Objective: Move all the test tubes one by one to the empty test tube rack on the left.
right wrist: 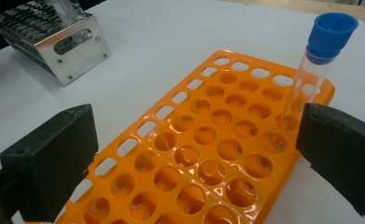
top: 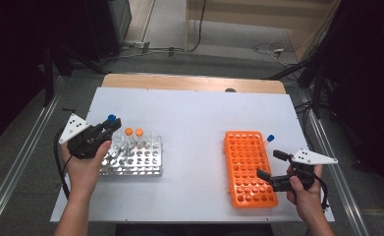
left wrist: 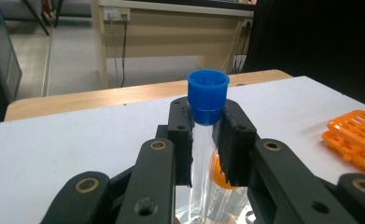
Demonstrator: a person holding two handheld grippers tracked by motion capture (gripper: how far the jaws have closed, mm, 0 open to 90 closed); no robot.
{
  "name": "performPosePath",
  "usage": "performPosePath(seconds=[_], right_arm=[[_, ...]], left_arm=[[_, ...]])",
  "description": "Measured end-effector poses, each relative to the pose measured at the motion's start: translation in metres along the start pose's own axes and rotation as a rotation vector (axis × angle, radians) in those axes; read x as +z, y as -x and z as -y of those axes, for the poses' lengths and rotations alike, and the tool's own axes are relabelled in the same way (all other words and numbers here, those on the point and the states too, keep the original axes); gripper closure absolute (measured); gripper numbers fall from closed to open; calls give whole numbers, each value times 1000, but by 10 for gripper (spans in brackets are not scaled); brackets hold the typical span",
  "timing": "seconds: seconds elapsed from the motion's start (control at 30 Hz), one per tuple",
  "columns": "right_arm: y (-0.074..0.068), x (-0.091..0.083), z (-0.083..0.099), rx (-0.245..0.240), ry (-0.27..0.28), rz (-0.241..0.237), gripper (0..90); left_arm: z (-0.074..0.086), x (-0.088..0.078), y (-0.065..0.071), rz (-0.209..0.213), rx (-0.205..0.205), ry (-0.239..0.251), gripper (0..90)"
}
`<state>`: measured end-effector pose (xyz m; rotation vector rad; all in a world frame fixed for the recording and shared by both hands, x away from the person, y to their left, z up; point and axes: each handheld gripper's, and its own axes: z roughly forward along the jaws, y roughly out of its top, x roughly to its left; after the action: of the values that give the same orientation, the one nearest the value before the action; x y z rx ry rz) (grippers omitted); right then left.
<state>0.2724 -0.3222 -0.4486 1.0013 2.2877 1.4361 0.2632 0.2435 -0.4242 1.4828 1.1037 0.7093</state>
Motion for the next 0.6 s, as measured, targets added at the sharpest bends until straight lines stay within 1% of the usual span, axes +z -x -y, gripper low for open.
performPosePath(seconds=[0.1,0.17,0.33,0.5,0.6], right_arm=[[1,0,0,4,1,0,0],[1,0,1,5,0,1,0],[1,0,1,3,1,1,0],[1,0,1,2,1,2,0],[2,0,1,3,5,2,0]], left_arm=[[3,3,0,-6,-4,-6,768],[5,4,-1,-16,1,-17,768],[10,9,0,-19,0,-41,768],[13,12,3,-38,27,-69,767],[15,14,4,-47,33,-80,767]])
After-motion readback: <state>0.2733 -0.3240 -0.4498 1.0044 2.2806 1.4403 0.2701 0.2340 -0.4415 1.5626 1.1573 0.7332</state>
